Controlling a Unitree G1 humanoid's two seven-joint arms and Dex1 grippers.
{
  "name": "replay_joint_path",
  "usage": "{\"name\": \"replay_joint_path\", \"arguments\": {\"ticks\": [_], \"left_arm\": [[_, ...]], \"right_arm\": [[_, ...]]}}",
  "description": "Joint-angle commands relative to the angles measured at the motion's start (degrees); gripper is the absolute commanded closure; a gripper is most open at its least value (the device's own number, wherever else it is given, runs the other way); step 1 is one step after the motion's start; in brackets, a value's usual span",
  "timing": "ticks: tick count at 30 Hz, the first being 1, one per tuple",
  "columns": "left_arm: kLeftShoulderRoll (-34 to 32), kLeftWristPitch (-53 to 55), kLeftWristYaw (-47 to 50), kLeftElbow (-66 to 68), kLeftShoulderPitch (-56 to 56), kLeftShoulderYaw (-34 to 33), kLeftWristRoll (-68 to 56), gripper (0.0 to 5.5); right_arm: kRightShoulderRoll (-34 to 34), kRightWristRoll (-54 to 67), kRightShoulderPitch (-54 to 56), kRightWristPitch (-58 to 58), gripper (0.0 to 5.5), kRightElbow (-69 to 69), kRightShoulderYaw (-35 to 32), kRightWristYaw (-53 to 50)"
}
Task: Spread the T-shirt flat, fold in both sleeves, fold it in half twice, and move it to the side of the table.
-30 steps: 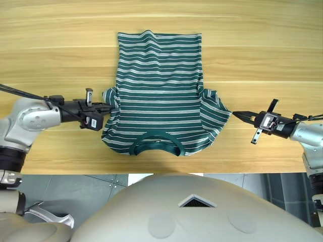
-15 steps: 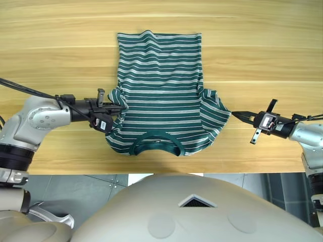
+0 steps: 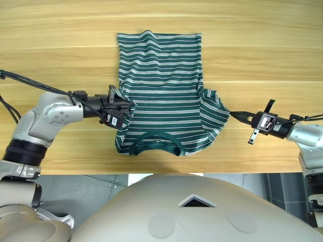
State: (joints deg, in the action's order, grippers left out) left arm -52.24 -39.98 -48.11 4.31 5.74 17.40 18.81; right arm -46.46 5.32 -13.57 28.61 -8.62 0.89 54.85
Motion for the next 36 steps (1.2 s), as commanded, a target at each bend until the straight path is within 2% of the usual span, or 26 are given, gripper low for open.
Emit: {"name": "replay_joint_path", "arguments": {"ticks": [1,10,17,18,32,36], "left_arm": [[-1.65,-0.46,0.3,0.64,0.54,-1.23,-0.19,5.49],[2.81,0.03,0.94,1.7,3.1,2.36,3.17,5.49],[3.15,1.27,-0.83,2.74,3.55,4.45,4.63,5.49],[2.93,1.51,-1.23,2.93,3.66,4.7,4.71,5.16],[5.13,4.63,-0.98,1.2,5.9,2.95,-0.22,3.22],[6.36,4.09,0.64,2.9,6.88,2.28,-0.39,2.34]], "right_arm": [[-0.05,-0.36,-0.21,-0.5,5.5,0.52,0.09,-0.44],[0.29,-0.51,-0.05,-0.37,5.5,0.28,0.26,-0.39],[0.33,-0.43,-0.11,-0.49,5.5,0.62,0.28,-0.32],[0.35,-0.4,-0.12,-0.49,5.5,0.64,0.29,-0.3],[0.64,-0.22,0.34,-0.61,5.5,0.58,0.48,-0.28],[0.7,-0.11,0.72,-0.79,5.5,0.66,0.59,-0.25]]}}
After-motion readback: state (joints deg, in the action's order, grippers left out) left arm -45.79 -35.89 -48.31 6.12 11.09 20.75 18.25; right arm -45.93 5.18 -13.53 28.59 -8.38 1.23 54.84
